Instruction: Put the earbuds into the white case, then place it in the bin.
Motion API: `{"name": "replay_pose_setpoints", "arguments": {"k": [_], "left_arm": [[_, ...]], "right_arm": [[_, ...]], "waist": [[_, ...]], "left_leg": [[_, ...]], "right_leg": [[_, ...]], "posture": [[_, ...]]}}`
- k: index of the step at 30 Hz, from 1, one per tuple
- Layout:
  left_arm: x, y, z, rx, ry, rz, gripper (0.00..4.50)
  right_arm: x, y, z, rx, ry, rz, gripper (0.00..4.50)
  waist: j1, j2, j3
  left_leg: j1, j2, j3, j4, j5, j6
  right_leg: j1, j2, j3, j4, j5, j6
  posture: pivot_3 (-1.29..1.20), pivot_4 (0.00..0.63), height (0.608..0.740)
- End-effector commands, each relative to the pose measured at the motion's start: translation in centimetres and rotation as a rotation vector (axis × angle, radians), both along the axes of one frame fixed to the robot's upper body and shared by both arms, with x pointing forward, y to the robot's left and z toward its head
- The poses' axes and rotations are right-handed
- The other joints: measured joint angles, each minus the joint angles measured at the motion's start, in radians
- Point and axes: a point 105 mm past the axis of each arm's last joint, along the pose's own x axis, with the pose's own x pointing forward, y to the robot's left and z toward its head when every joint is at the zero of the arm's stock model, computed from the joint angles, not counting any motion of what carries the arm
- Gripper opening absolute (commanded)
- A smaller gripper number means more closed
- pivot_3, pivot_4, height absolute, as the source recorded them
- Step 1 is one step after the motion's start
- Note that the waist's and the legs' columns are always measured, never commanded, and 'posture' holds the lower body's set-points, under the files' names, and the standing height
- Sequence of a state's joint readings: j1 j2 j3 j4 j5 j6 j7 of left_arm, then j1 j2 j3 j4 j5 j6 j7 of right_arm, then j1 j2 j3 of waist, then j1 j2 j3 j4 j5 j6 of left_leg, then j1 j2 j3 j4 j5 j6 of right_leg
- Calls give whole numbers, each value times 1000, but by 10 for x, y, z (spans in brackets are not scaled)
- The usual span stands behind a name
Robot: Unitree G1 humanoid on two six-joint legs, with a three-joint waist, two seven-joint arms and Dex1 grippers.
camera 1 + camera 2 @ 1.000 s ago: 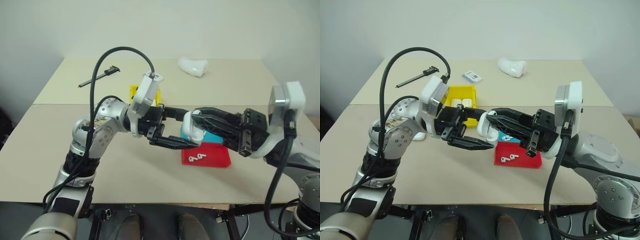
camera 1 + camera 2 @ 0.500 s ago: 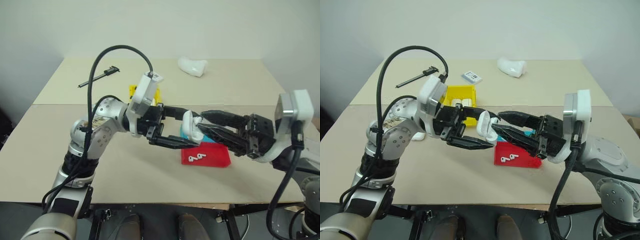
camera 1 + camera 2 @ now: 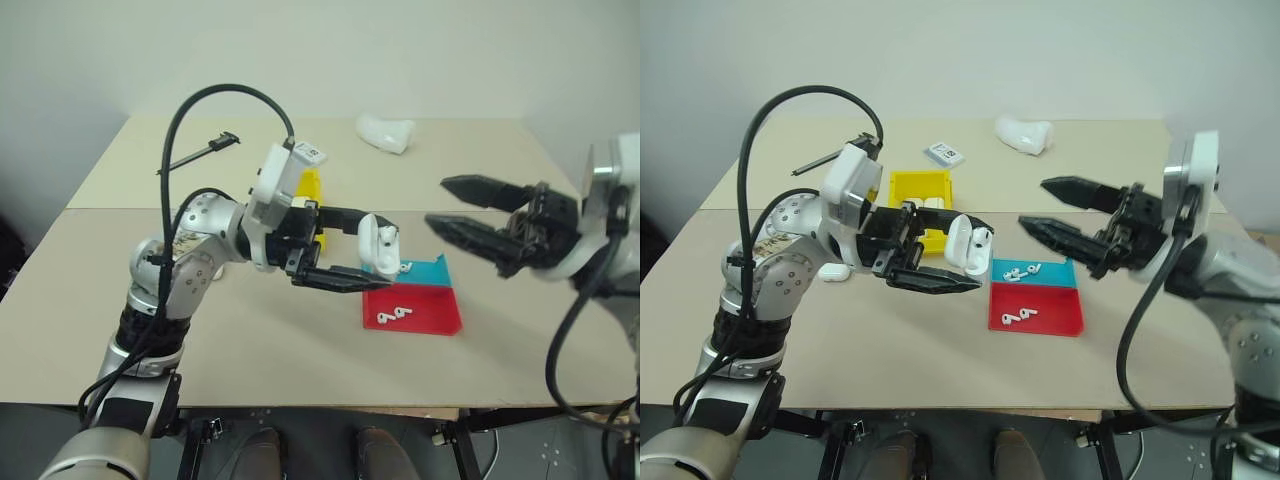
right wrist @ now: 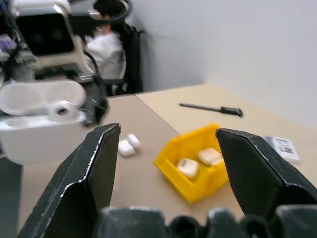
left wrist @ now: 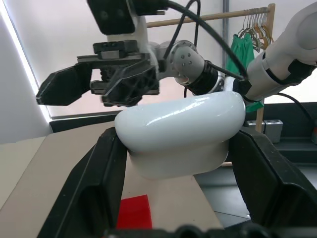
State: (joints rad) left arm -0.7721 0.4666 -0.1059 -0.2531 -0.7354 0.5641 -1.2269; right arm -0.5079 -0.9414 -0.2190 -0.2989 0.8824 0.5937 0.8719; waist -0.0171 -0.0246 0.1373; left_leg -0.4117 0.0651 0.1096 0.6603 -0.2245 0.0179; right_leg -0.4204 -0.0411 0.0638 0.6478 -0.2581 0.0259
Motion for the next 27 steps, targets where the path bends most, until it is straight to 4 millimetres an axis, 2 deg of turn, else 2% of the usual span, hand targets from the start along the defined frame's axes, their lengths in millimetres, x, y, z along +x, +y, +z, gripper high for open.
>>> {"name": "replay_pose_setpoints", "arguments": {"k": [1, 4, 11, 18, 22, 27], "left_arm": [[-6, 1, 10, -35, -54, -1, 2882], [-4, 5, 10, -36, -60, 22, 2882], [0, 12, 12, -35, -67, 76, 2882], [-2, 20, 12, -30, -69, 124, 2882], [-4, 25, 12, -23, -67, 145, 2882], [-6, 26, 13, -20, -72, 160, 2882]], "right_arm": [[42, -10, -29, -362, -36, -65, 3658], [73, -12, -52, -697, -105, -3, 3658], [119, -8, -86, -1199, -209, 140, 3658], [121, 0, -113, -1482, -434, 368, 3658], [120, 2, -115, -1536, -476, 434, 3658], [125, 8, -115, -1571, -535, 432, 3658]], "waist": [[-3, 0, 0], [-6, 1, 0], [-9, 2, 2], [-1, 3, 2], [-5, 3, 2], [-14, 3, 2]], "left_leg": [[1, 0, 1, 0, 0, 0], [1, 0, 3, 0, 0, 0], [-3, 1, 4, 1, 0, 0], [-3, 0, 6, 1, 1, -1], [-2, 0, 5, 0, 1, -2], [0, 1, 5, 0, 1, -2]], "right_leg": [[0, 0, 1, 0, 0, 0], [-1, 1, 1, 0, 0, 0], [-4, 1, 2, 0, 0, 0], [-4, -1, 1, 0, 0, 0], [-4, -1, 2, 2, 0, 0], [-3, -1, 2, 3, 0, 0]], "posture": [[0, 150, 740], [0, 150, 740], [0, 150, 740], [0, 150, 740], [0, 150, 740], [0, 150, 740]]}}
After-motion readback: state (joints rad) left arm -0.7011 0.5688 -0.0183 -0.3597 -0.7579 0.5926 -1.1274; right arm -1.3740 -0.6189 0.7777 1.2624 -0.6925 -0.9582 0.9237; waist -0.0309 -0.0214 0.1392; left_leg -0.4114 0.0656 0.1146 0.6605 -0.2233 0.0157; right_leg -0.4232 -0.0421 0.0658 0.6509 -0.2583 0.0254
